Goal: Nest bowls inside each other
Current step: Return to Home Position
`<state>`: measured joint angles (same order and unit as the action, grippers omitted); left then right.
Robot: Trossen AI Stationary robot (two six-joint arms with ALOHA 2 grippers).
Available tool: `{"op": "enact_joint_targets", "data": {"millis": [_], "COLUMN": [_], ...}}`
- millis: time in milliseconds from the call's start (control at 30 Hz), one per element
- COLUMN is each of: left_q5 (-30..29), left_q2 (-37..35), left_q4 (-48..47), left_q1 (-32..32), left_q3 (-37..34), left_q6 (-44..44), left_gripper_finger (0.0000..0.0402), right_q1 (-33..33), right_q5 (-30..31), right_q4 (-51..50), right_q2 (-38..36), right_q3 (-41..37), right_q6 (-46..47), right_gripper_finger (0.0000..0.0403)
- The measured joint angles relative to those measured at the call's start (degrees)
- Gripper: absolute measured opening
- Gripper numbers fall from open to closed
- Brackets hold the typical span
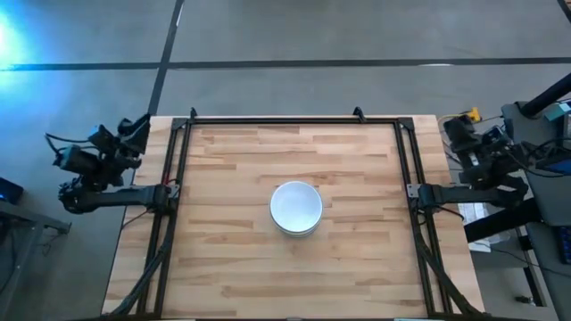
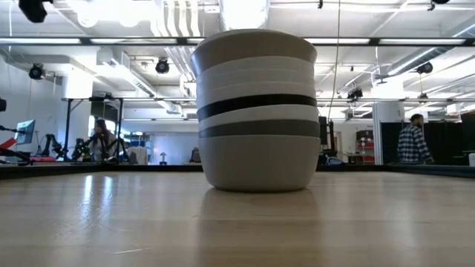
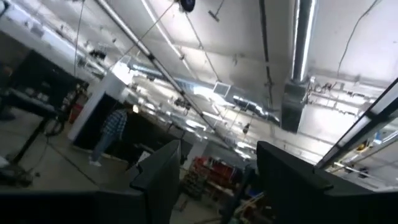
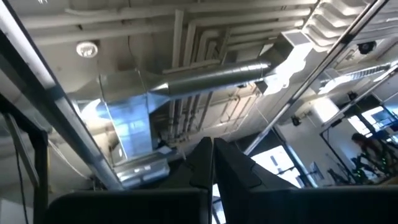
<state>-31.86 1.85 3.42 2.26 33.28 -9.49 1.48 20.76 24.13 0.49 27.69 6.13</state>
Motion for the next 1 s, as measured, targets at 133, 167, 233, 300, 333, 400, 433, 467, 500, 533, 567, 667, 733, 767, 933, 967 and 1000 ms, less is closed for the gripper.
{"op": "enact_joint_targets", "data": {"millis": [133,167,233,300,333,400,433,467,500,533,567,667,733,767,933,967,1000], "left_q5": [0.3,0.8,1.4,1.7,2.0,2.7,3.0,3.7,4.6,5.7,6.5,7.7,7.8,7.8,7.8,7.8,7.9], "left_q2": [0.1,0.3,-0.1,-0.1,-0.1,-0.1,-0.1,-0.1,-0.1,-0.2,-0.2,-0.2,-0.2,-0.2,-0.2,-0.2,-0.2], "left_q4": [-3.5,-4.1,-6.1,-7.2,-7.0,-5.9,-5.8,-4.8,-3.1,-0.4,2.5,7.6,6.7,6.7,15.0,17.8,21.0], "left_q1": [0.0,0.0,0.0,0.0,0.0,0.0,0.0,0.0,0.0,0.0,0.0,0.0,0.0,0.0,0.0,0.0,0.0], "left_q3": [0.2,0.0,-1.7,-3.8,-4.6,-6.0,-7.1,-8.5,-9.9,-11.3,-12.4,-14.8,-16.0,-16.9,-22.0,-23.6,-25.3], "left_q6": [-3.5,-5.1,-7.6,-10.3,-11.7,-14.1,-15.3,-16.3,-17.1,-17.2,-17.2,-17.0,-17.1,-17.2,-18.6,-18.7,-18.7], "left_gripper_finger": [0.0196,0.0196,0.0196,0.0196,0.0196,0.0196,0.0196,0.0196,0.0196,0.0196,0.0196,0.0196,0.0196,0.0196,0.0196,0.0196,0.0196], "right_q1": [0.0,0.0,0.0,0.0,0.0,0.0,0.0,0.0,0.0,0.0,0.0,0.0,0.0,0.0,0.0,0.0,0.0], "right_q5": [1.2,1.3,1.3,1.3,1.3,1.3,1.2,1.1,0.4,0.0,-0.2,-0.3,-0.3,-0.3,-0.5,-0.5,-0.6], "right_q4": [-0.2,0.5,3.0,6.1,7.2,9.7,12.0,14.5,16.8,19.3,21.2,24.9,27.4,29.2,34.8,35.1,35.1], "right_q2": [-0.4,-0.4,-0.5,-0.2,-0.3,-0.5,-0.5,-0.5,-0.5,-0.3,-0.1,-0.5,-0.5,-0.5,-0.5,-0.5,-0.5], "right_q3": [-3.0,-3.9,-5.6,-7.8,-9.2,-11.8,-13.1,-14.3,-15.6,-17.0,-18.1,-21.4,-23.4,-24.5,-27.2,-27.2,-27.2], "right_q6": [3.4,4.6,6.6,8.0,8.6,10.1,10.6,11.1,11.6,12.0,12.4,13.4,13.4,13.4,13.3,13.3,13.1], "right_gripper_finger": [0.0008,0.0008,0.0008,0.0008,0.0008,0.0008,0.0008,0.0008,0.0008,0.0008,0.0008,0.0008,0.0008,0.0008,0.0008,0.0008,0.0009]}}
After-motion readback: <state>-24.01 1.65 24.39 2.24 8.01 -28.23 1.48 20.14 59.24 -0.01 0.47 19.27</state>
